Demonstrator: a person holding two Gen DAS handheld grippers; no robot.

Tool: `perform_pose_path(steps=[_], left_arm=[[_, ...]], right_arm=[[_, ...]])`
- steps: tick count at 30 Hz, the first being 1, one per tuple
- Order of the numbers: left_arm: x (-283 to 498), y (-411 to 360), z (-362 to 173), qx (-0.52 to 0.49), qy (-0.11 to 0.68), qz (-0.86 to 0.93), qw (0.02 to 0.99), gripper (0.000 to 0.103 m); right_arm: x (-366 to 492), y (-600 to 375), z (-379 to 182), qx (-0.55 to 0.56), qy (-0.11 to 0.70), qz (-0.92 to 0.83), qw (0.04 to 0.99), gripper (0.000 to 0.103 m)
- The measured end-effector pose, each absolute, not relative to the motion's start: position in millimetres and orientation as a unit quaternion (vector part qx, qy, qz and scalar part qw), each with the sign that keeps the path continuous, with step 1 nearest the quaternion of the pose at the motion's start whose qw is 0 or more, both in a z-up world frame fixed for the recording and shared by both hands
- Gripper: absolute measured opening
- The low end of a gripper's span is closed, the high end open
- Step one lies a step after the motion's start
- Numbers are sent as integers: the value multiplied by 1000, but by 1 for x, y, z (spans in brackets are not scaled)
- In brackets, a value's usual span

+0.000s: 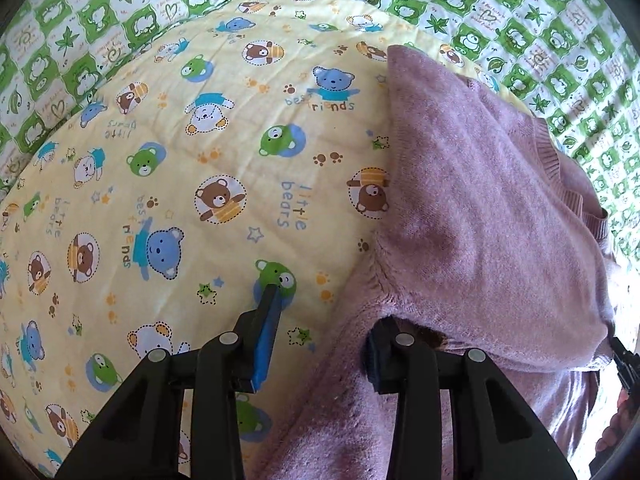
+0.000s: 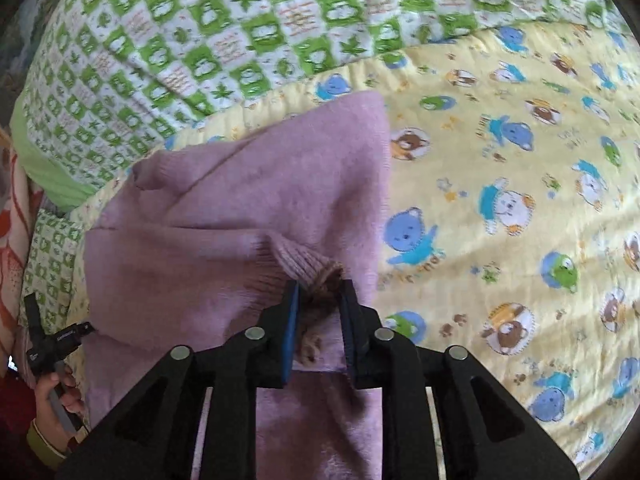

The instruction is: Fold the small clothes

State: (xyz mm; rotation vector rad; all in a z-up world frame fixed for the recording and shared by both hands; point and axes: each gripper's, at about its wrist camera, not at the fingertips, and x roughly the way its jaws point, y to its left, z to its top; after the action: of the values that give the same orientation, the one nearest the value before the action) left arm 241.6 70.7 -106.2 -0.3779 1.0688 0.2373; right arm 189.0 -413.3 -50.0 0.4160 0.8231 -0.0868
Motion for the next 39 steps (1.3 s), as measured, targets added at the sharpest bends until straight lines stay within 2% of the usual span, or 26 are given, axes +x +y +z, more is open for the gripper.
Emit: perform_pose_path(steps=[4, 8, 11, 16, 18, 21, 24, 26, 27, 32, 35, 39], left_arm=[[257, 66, -108, -179, 506, 117, 836, 40], [260, 64, -109, -175, 508, 121, 835, 41], [260, 65, -110, -177, 509, 122, 833, 44], [261, 72, -112, -202, 509, 112, 830, 46], [258, 74, -110, -202, 511, 104, 829, 47], [251, 70, -103, -193, 519, 72, 830, 45], [242, 65, -90, -191, 517, 6, 834, 46], [242, 62, -76, -190, 510, -37, 839, 47], [245, 61, -69, -185, 506, -50, 841, 48], [294, 47, -34, -137, 485, -75, 860, 68], [339, 34, -26, -100, 488, -79, 863, 74], [411, -1, -24, -11, 501, -88, 861, 74]], right_arm=[[173, -423, -36, 202, 378, -95, 898, 24], [167, -394, -11, 187, 330, -37, 925, 24], [191, -365, -22, 181, 363, 25, 914, 31], [215, -372, -64, 173, 420, -33, 890, 30], [209, -388, -69, 217, 412, -30, 885, 29], [199, -385, -58, 209, 406, -31, 889, 32], [194, -385, -38, 203, 383, -22, 901, 44], [199, -391, -24, 203, 369, -10, 907, 47], [204, -394, -17, 202, 363, -1, 910, 47], [251, -397, 9, 128, 358, 26, 925, 48], [286, -397, 16, 95, 363, 42, 926, 48], [337, -390, 10, 30, 405, 66, 912, 48]])
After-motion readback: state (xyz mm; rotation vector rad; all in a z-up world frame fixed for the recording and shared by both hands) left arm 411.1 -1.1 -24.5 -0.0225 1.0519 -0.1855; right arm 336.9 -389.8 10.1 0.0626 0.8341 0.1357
